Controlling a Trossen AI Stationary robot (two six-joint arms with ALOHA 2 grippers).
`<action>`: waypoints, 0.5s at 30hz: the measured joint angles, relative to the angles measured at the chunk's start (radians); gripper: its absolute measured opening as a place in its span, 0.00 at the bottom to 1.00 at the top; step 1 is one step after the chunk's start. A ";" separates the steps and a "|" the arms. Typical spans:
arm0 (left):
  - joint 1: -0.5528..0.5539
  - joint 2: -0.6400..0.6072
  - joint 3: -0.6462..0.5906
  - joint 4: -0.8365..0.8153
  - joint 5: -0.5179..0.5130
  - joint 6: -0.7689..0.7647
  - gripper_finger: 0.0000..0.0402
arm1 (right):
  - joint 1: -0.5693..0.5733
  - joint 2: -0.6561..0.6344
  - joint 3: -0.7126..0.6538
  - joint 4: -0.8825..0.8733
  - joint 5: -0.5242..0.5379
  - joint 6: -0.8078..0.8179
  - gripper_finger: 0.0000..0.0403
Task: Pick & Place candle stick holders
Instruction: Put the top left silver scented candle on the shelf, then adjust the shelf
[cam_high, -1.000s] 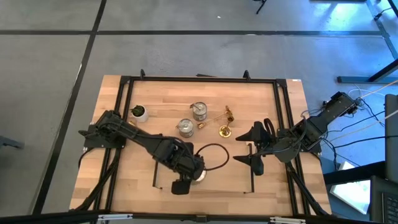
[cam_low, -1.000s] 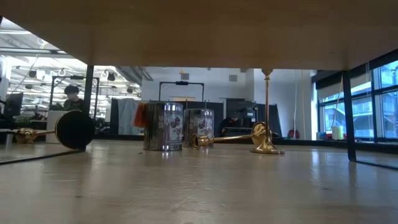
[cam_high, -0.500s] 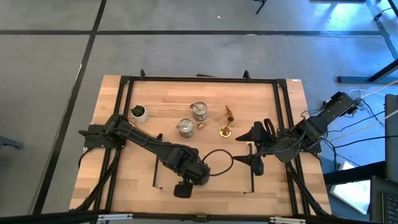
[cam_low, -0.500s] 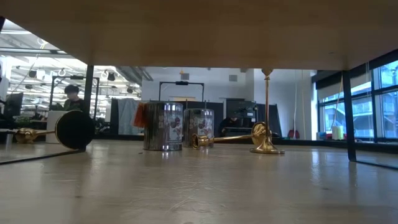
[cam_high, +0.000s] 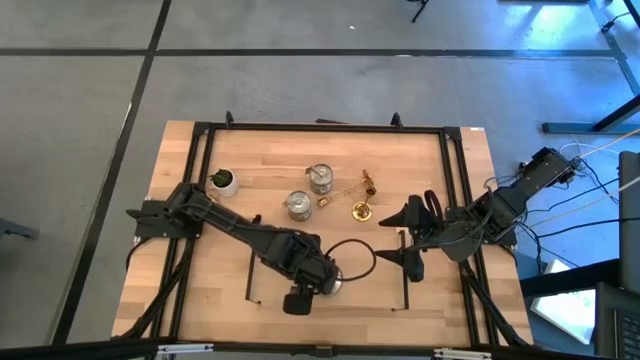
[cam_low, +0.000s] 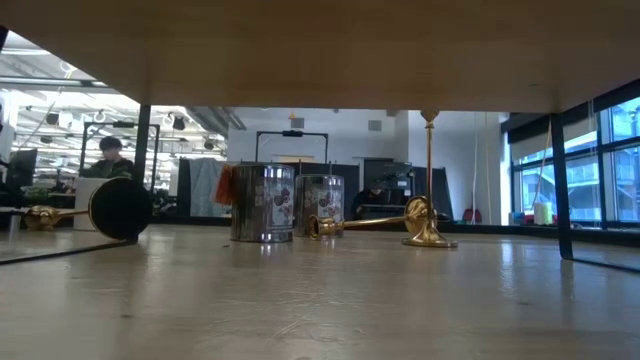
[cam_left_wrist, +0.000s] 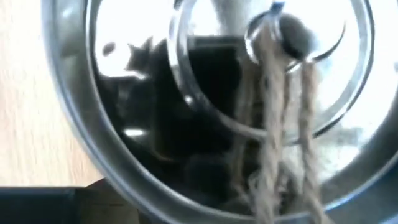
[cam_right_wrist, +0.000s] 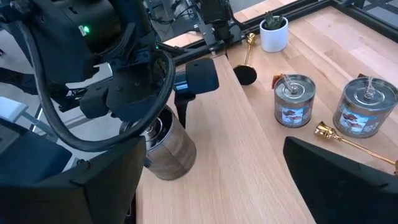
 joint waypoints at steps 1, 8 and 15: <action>0.000 -0.004 0.000 -0.001 0.016 -0.001 0.60 | 0.000 0.000 0.000 0.000 0.000 0.000 0.95; 0.012 -0.056 0.001 -0.050 0.063 -0.036 0.60 | 0.000 0.000 0.000 0.001 -0.001 0.000 0.95; 0.019 -0.129 0.001 -0.199 0.059 -0.078 0.67 | 0.000 0.000 0.000 0.002 -0.005 0.000 0.95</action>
